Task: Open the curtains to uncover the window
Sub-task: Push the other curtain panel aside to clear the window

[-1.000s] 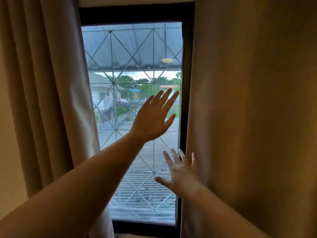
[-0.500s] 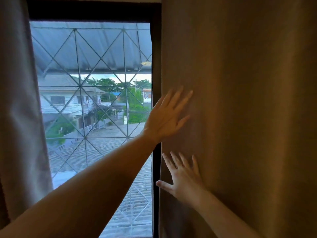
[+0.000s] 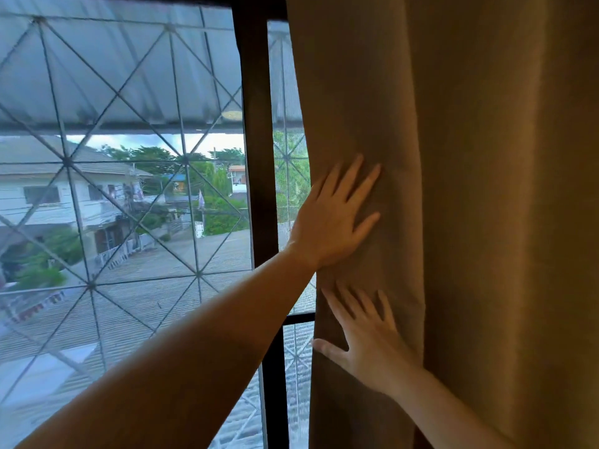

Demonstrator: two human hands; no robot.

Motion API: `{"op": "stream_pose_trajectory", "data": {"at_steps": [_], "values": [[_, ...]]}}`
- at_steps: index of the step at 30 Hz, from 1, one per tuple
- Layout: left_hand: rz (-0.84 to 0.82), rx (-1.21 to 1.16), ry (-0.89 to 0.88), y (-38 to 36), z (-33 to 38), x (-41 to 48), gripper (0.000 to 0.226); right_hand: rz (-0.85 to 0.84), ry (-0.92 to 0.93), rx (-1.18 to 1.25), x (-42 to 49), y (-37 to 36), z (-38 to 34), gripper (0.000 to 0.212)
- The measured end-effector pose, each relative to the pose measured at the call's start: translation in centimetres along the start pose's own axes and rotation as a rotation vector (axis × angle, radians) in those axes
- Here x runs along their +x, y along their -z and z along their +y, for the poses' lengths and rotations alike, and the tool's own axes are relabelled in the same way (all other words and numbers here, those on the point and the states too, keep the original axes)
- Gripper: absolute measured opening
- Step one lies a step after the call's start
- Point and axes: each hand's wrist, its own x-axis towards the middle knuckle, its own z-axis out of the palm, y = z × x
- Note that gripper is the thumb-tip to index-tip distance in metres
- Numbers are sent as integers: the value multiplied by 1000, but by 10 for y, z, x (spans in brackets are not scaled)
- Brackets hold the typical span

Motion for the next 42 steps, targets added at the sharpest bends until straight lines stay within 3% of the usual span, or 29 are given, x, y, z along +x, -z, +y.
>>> {"op": "stream_pose_trajectory", "data": {"at_steps": [10,23,32,42], "values": [[26,51,-66,-33,23,27,73,44,-5,9,1,-5,48,91],[19,63,-33,-100,121,86,72,11,27,24,-28,20,178,90],[4,24,9,-144,197,134,75,-2,-52,-18,-50,46,273,90],[55,-34,-76,-209,249,190,77,67,-158,-51,-55,52,356,91]]}}
